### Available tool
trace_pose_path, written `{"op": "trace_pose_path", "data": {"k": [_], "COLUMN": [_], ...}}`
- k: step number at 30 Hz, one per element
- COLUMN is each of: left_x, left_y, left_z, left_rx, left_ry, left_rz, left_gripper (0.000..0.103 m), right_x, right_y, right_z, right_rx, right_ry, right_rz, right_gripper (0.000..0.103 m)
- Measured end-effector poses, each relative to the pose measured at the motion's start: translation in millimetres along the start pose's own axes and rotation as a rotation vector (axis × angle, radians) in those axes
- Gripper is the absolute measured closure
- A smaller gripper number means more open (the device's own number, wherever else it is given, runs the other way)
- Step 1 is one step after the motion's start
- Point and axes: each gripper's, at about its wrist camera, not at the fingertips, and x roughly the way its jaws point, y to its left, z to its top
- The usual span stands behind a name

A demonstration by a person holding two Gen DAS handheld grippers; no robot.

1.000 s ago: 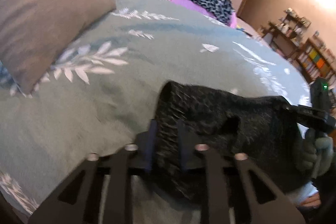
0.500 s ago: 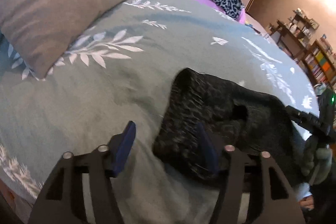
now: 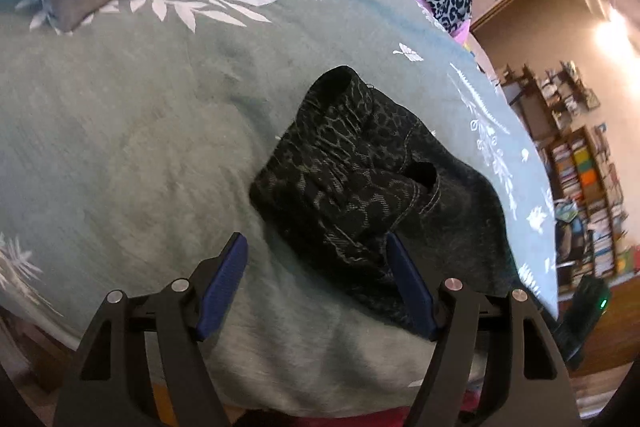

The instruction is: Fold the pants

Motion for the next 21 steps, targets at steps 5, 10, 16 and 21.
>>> {"op": "trace_pose_path", "data": {"k": [5, 10, 16, 21], "left_x": [1.3, 16.4, 4.0, 11.3], "left_y": [-3.3, 2.4, -14.8, -23.9], "left_z": [2.4, 11.3, 0.0, -13.4], "left_rx": [-0.040, -0.130, 0.072, 0.220], "left_ry": [-0.016, -0.043, -0.090, -0.108], "left_rz": [-0.022, 0.052, 0.163, 0.275], "left_gripper": [0.031, 0.054, 0.070, 0.064], "right_x": [14.9, 38.9, 32.5, 21.1], "right_y": [34.4, 53.7, 55.2, 36.4], "right_z": [-20.5, -39.1, -58.2, -41.6], "right_rx": [-0.116, -0.145, -0.158, -0.098], "right_ry": [0.077, 0.182, 0.260, 0.199], "right_rz": [0.071, 0.149, 0.281, 0.258], "right_gripper": [0.033, 0.031, 0.027, 0.027]}}
